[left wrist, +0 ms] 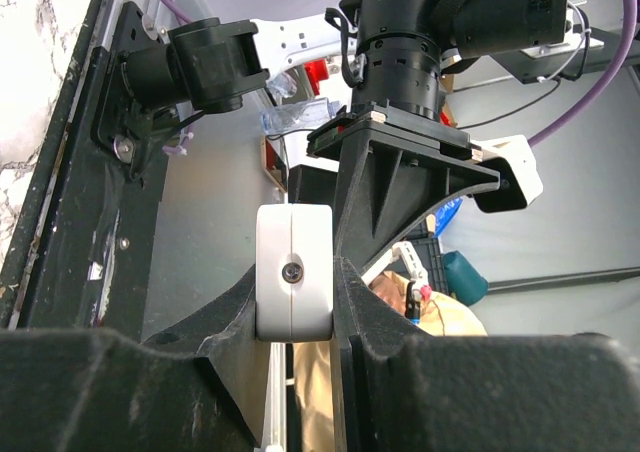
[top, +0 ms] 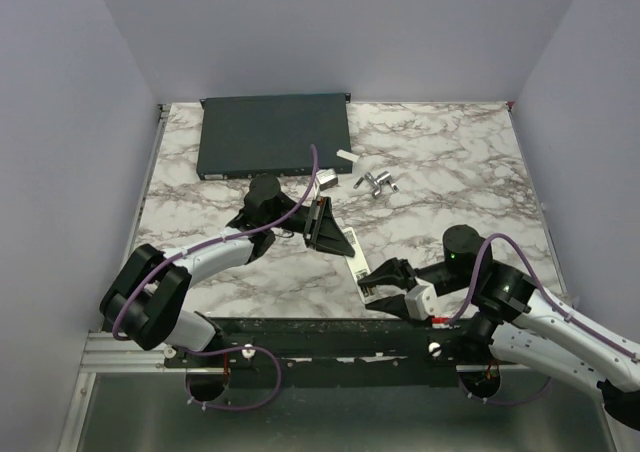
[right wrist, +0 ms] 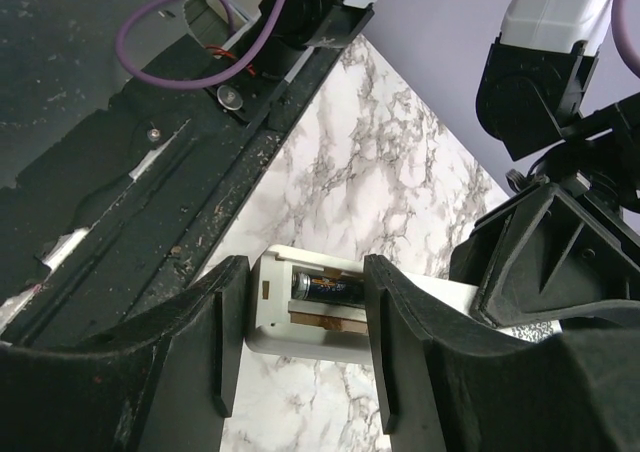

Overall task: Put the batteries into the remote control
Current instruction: Load the battery into the remote control.

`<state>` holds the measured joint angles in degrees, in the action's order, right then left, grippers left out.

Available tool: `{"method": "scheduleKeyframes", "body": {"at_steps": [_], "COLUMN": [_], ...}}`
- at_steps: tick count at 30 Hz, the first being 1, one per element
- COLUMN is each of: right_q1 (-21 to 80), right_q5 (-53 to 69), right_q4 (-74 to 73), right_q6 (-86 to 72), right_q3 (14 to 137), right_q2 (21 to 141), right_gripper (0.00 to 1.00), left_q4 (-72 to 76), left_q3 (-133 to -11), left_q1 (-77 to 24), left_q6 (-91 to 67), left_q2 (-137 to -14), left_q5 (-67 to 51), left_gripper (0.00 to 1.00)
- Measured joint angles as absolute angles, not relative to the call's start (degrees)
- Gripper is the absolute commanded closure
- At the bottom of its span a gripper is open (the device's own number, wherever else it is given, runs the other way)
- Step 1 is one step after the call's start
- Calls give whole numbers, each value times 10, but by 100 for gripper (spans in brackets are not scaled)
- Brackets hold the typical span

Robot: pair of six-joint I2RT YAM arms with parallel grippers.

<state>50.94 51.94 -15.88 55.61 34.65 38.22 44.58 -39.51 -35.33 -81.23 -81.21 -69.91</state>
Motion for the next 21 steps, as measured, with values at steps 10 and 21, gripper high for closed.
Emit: {"method": "scheduleKeyframes", "body": {"at_steps": [10, 21], "right_q1": [509, 510], "right_q5": [515, 500], "right_q4": [-166, -169], "right_q6": [555, 534], "right_q3": [351, 352], "right_q2": [382, 379], "right_gripper": [47, 46], "left_q4": [447, 446], "left_q3": [-395, -395], "left_q1": [-353, -353], "left_q6": [-813, -812], "left_q2": [-812, -812], "left_q5": [-699, -698], "left_gripper": [100, 100]}}
